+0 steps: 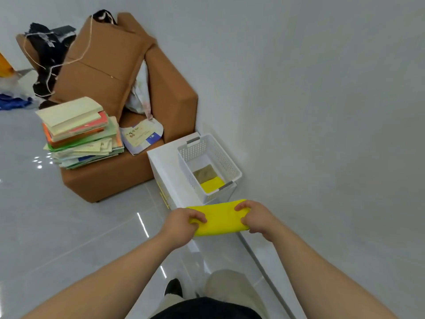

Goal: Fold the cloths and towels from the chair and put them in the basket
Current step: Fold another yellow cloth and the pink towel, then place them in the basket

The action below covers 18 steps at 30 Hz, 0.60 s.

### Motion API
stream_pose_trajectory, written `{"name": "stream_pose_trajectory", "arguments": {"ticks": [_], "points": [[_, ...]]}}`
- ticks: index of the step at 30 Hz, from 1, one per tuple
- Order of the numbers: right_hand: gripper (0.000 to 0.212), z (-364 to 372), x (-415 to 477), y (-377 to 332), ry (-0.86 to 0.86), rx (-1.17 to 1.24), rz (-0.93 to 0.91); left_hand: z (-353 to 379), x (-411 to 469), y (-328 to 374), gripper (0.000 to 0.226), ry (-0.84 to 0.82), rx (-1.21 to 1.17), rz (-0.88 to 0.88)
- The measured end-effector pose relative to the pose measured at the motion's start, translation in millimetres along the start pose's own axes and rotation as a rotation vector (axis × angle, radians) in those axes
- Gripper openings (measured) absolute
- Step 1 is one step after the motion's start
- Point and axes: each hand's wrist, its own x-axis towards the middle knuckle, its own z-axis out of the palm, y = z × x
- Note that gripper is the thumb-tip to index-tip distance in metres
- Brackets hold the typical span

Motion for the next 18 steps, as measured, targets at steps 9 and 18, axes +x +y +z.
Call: {"name": "stream_pose_trajectory", "arguments": {"ticks": [9,18], "points": [[0.049,-45,246,-91,0.009,-0.507,-0.246,-36,226,16,0.037,0.094,0.489,0.006],[0.03,12,429,-118,0.069,-0.819,-0.379,-23,402,-13,0.026,-0.075,0.855,-0.135]]}}
